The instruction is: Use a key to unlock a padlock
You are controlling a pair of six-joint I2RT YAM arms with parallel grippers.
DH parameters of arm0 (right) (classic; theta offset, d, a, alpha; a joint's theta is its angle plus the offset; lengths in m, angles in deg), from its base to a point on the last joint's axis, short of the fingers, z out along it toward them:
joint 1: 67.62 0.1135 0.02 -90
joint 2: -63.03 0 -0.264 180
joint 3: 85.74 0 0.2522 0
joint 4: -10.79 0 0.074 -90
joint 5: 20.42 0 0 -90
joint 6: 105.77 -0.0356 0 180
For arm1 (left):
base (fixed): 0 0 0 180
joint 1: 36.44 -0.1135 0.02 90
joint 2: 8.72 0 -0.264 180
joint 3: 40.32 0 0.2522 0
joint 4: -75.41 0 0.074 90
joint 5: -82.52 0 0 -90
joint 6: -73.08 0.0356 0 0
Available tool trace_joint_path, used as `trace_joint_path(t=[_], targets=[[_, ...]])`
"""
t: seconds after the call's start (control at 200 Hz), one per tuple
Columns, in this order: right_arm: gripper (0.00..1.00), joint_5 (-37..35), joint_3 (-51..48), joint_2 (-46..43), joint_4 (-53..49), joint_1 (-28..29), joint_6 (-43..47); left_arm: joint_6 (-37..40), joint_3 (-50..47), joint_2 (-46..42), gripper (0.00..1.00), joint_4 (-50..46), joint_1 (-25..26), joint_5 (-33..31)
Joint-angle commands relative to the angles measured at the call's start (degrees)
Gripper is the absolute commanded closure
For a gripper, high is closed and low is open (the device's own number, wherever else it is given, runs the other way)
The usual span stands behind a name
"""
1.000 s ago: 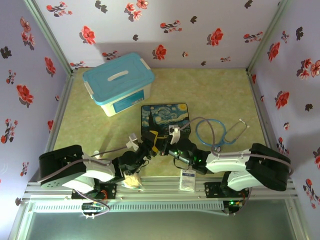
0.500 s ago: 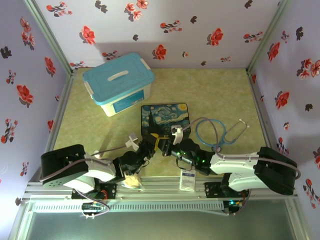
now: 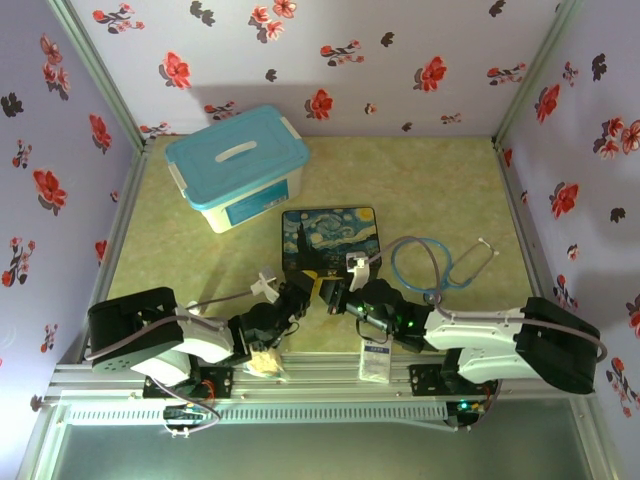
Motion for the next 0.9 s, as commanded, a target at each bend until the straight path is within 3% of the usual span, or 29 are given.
trace_joint_path(t=[0.0,0.105,0.42,0.505,0.625,0.655,0.805,0.895], targets=[[0.97,-1.2,-0.7,-1.2,0.2,0.5,1.3,2.0,0.2,0.8,0.83,0.2,0.2,-2.1],[0.97,-1.5,-1.0,-1.5,0.2,0.5,1.2,1.7,0.2,1.4,0.94,0.3,0.2,-2.0],[0.94,-2.9,-2.0,-5.7,-3.3,0.5,2.3,4.6,0.3,0.5,1.0,-0.6,0.2,-2.3],[0.77,-2.3,-2.6,-8.2,-4.6,0.2,3.2,7.1,0.3,-0.4,1.0,-0.9,0.2,-2.5],[0.17,-1.2,-3.8,-16.4,-10.9,-2.3,3.6,11.8,1.6,-5.4,1.0,-8.4,0.2,-2.4],[0.08,0.7,-3.7,-18.4,-13.1,-3.8,3.2,13.2,2.4,-7.3,1.0,-12.1,0.3,-2.4],[0.08,21.6,-3.6,-23.6,-15.8,-16.0,2.1,22.5,9.6,-17.5,1.0,-34.4,0.3,-2.4],[0.14,31.9,-5.1,-24.0,-8.1,-20.2,0.0,29.5,11.1,-20.4,1.0,-35.6,0.1,-0.8]])
